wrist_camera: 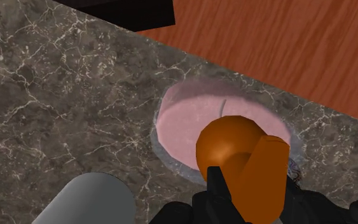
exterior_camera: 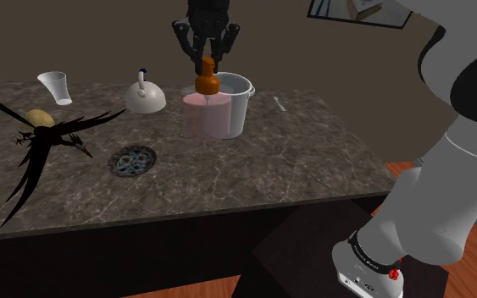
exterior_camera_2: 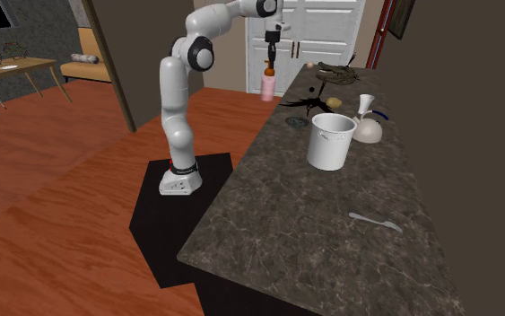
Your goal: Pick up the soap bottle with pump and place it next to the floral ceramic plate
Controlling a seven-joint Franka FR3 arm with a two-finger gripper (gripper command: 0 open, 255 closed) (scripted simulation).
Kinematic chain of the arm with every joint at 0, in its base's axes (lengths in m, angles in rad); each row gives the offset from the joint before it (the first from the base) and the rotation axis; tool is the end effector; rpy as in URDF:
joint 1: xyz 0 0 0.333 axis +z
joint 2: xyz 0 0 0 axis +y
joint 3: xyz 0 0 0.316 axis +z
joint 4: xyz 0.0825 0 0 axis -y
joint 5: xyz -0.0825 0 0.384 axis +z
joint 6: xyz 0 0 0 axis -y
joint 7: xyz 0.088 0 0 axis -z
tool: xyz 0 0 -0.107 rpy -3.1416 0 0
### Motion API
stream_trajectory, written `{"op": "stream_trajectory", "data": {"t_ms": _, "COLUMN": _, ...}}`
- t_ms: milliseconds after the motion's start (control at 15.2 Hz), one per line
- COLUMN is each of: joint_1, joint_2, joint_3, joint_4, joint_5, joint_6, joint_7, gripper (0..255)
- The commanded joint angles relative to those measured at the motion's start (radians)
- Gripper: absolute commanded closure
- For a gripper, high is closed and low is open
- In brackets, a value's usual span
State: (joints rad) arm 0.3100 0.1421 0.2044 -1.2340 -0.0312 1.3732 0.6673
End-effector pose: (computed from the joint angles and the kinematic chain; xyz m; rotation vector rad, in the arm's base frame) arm 0.5070 0.2692 0.6836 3.1298 -0.2525 0.0015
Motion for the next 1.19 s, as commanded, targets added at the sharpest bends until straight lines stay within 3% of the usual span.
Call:
{"op": "stream_trajectory", "data": {"t_ms": 0, "joint_1": 0.040, "joint_2": 0.094, "joint_3": 0.023, "joint_4": 0.133, "joint_5": -0.024, "joint_6": -0.040, "joint_7": 0.053, "gripper": 255}}
{"op": "stream_trajectory", "data": {"t_ms": 132, "joint_1": 0.072, "joint_2": 0.165, "joint_3": 0.032, "joint_4": 0.236, "joint_5": -0.044, "joint_6": -0.074, "joint_7": 0.083, "gripper": 255}}
{"op": "stream_trajectory", "data": {"t_ms": 1122, "joint_1": 0.041, "joint_2": 0.039, "joint_3": 0.025, "joint_4": -0.157, "joint_5": -0.011, "joint_6": 0.195, "joint_7": 0.072, "gripper": 255}}
